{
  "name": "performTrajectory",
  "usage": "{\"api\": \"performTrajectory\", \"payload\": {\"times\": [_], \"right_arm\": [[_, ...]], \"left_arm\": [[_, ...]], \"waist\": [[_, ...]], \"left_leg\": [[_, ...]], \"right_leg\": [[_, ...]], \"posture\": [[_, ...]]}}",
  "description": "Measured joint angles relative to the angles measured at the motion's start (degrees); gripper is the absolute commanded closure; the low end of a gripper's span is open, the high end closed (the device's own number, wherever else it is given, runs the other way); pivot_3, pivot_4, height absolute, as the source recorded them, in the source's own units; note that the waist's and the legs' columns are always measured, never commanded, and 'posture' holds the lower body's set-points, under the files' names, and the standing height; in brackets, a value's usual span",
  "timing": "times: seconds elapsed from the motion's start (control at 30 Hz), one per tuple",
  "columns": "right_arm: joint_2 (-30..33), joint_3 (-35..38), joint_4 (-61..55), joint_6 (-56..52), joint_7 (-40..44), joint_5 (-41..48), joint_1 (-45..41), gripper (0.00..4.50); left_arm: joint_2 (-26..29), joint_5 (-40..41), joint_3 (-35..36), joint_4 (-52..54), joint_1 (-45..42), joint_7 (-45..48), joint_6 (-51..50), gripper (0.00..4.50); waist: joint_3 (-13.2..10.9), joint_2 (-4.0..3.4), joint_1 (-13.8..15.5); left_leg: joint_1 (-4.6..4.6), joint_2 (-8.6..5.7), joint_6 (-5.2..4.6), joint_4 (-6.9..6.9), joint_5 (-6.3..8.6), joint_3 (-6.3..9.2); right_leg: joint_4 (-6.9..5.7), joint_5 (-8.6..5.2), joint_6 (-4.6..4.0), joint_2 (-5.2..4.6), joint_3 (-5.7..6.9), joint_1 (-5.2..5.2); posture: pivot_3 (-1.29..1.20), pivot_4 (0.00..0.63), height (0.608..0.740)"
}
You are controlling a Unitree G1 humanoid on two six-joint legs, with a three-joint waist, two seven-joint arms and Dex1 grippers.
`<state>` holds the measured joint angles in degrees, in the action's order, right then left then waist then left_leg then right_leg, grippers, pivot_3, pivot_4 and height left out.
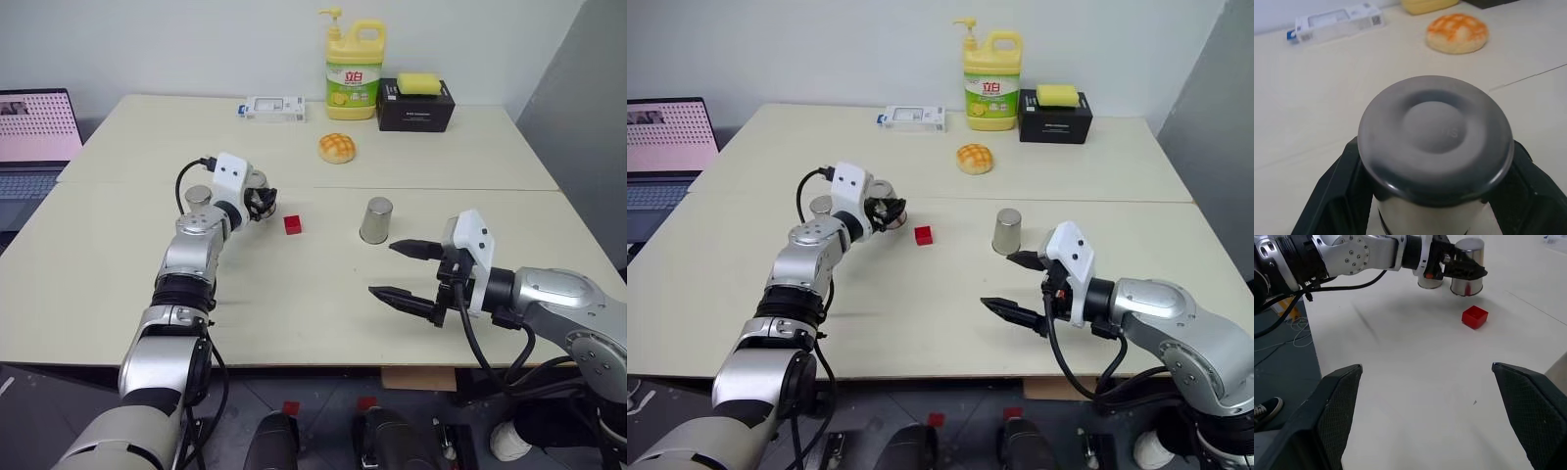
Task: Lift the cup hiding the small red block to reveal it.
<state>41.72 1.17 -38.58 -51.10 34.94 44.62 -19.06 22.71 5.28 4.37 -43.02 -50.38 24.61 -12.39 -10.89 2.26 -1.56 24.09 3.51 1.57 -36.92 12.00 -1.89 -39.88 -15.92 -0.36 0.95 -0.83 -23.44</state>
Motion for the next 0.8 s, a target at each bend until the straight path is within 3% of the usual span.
{"api": "performTrajectory", "payload": {"times": [0.2,0.27,0.43,0.8], "right_arm": [[0.0,0.0,0.0,-0.3,-0.1,0.6,0.0,0.00],[-0.1,0.0,0.0,-0.4,-0.1,0.8,0.0,0.00],[-0.1,0.0,0.0,-0.5,-0.2,1.2,0.0,0.00],[0.0,0.0,-0.1,-0.5,-0.2,1.2,0.0,0.00]], "left_arm": [[0.0,0.1,0.6,-4.0,0.0,0.0,0.1,1.77],[0.0,0.5,1.0,-4.5,-0.3,0.3,-0.1,1.07],[-0.3,1.5,1.8,-4.8,-0.4,1.1,-1.3,0.03],[-0.3,2.3,2.9,4.0,-1.1,-0.2,-4.0,0.03]], "waist": [[0.0,0.00,0.0],[0.0,0.00,0.0],[0.0,0.00,0.0],[0.0,0.00,0.0]], "left_leg": [[0.00,0.00,0.00,0.00,0.00,-0.01],[0.00,0.00,0.00,0.00,0.00,-0.01],[0.00,0.00,0.00,0.00,0.00,-0.02],[0.01,0.01,0.01,0.00,0.00,-0.01]], "right_leg": [[0.00,0.00,0.00,0.00,-0.01,0.00],[0.00,0.00,0.00,0.00,0.00,0.00],[0.00,0.00,0.00,0.00,0.00,0.00],[0.00,0.00,0.00,0.00,-0.02,0.00]], "posture": [[0.00,0.150,0.740],[0.00,0.150,0.740],[0.00,0.150,0.740],[0.00,0.150,0.740]]}}
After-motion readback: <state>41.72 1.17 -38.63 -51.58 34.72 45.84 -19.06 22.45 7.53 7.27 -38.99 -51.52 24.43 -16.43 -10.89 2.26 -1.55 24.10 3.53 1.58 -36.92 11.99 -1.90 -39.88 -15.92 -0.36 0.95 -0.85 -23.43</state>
